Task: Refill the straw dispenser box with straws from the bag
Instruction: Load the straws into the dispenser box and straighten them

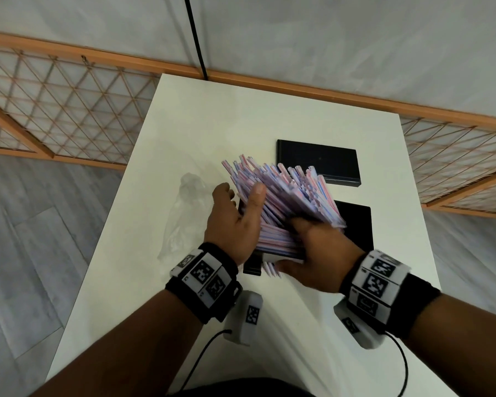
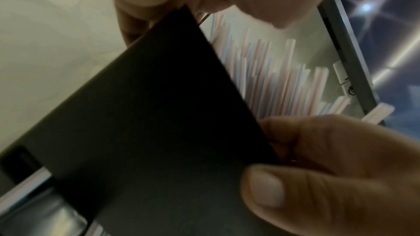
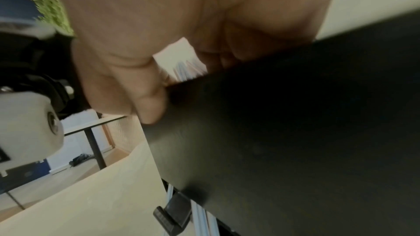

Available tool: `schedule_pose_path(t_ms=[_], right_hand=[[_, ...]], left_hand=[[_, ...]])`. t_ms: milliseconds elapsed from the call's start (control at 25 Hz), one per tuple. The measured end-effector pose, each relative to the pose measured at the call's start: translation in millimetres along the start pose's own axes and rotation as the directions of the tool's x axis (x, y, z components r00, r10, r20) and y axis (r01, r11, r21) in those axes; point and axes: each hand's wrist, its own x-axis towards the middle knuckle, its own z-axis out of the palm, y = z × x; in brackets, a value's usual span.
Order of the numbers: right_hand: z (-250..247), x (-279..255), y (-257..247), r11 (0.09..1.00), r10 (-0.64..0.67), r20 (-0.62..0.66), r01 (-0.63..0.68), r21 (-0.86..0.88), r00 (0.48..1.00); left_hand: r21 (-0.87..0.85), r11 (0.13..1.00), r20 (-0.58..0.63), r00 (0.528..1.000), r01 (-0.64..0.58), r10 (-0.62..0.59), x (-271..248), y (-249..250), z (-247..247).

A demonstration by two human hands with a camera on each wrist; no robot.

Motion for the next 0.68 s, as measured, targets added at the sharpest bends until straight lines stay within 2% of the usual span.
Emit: schedule_pose_path(t_ms=[120, 280, 440, 600, 680], right_hand=[[1.9, -17.1, 14.2, 0.996, 0.006, -0.051, -0.002, 0.084, 0.999], [8.2, -15.6, 14.9, 0.999, -0.020, 0.087, 0.017, 0.032, 0.996], [15.2, -6.9, 13.2, 0.999, 0.045, 0.159, -0.042, -0.019, 0.986], [18.3, -1.4, 6.6, 0.986, 0.119, 0.139, -0.101, -0.135, 0.983], [15.4, 2.9, 2.0, 0.993, 0.062, 0.117, -0.049, -0.109, 0.991]], left_hand=[[-0.125, 0.992, 0.024, 1.000, -0.004, 0.007, -5.7, -2.6, 0.6], [-0.134, 0.990, 0.035, 0.998, -0.042, 0.047, -11.0, -3.6, 6.8], [-0.123, 0.992, 0.045, 0.999, -0.020, 0.025, -8.1, -5.1, 6.1], [-0.120, 0.993, 0.056, 0.998, -0.011, 0.018, -10.3, -7.0, 6.9], [-0.120, 0.992, 0.059, 0.998, -0.023, 0.030, -11.8, -7.6, 8.4]])
